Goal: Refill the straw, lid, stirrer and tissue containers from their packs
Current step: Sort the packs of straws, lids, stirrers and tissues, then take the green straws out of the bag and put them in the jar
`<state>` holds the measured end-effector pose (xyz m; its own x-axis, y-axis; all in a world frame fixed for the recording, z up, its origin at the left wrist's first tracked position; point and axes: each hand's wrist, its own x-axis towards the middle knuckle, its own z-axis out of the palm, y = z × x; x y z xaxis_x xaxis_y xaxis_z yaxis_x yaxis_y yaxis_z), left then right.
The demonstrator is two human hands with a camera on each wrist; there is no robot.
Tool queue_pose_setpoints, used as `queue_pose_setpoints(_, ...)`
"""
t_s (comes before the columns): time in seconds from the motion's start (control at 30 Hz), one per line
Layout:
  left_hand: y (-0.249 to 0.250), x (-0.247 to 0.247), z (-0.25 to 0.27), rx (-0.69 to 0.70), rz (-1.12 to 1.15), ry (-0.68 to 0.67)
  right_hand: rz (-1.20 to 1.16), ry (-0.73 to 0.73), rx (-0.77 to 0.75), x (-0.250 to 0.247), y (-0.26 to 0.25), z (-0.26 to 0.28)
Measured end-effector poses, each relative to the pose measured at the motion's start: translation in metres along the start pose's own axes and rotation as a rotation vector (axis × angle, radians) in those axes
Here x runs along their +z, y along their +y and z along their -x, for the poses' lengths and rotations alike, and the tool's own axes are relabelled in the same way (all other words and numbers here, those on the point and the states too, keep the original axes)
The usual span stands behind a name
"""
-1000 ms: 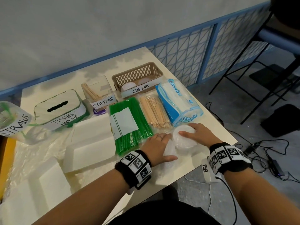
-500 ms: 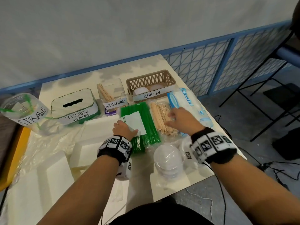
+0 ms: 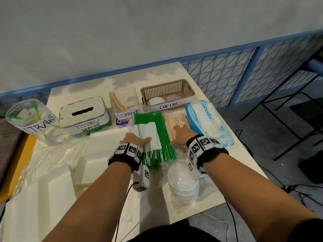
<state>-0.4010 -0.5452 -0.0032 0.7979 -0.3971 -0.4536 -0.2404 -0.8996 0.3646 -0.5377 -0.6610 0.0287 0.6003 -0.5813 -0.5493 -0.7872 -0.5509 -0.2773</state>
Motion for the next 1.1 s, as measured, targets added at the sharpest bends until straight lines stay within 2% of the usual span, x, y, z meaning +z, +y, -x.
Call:
queue_pose_setpoints(0.2, 0.005, -0.015, 0.004, 0.051, 0.25, -0.013, 0.027, 0.012, -0.002, 0.0, -0.003, -0.002)
queue_pose_setpoints(0.43, 0.003, -0.041, 0.027, 0.285, 0.612, 0.06, 0.041, -0.025, -0.026, -0.009, -0.01, 0.015)
queue_pose_setpoints(0.5, -0.005, -0.058, 0.03, 0.327, 0.784, 0.075, -0.065, 0.104, -0.111, -0.017, -0.019, 0.027)
queue_pose_setpoints(0.57, -0.014, -0.076, 0.032, 0.341, 0.954, 0.055, -0.293, 0.252, -0.194, -0.028, -0.031, 0.039)
queue_pose_setpoints(0.6, -0.02, -0.084, 0.033, 0.337, 1.025, 0.032, -0.415, 0.274, -0.231, -0.032, -0.038, 0.042)
queue_pose_setpoints(0.7, -0.036, -0.101, 0.032, 0.378, 1.16, -0.016, -0.665, 0.188, -0.325, -0.04, -0.065, 0.052)
queue_pose_setpoints(0.8, -0.053, -0.116, 0.036, 0.433, 1.167, -0.034, -0.715, 0.148, -0.385, -0.039, -0.095, 0.056)
queue_pose_setpoints(0.97, -0.087, -0.133, 0.032, 0.377, 1.092, 0.08, -0.795, 0.138, -0.509, -0.022, -0.142, 0.064)
queue_pose_setpoints(1.03, -0.1, -0.138, 0.031, 0.32, 1.133, 0.09, -0.867, 0.058, -0.542, -0.013, -0.161, 0.069)
queue_pose_setpoints(1.1, -0.115, -0.141, 0.026, 0.276, 1.154, 0.054, -1.031, -0.106, -0.528, -0.005, -0.176, 0.07)
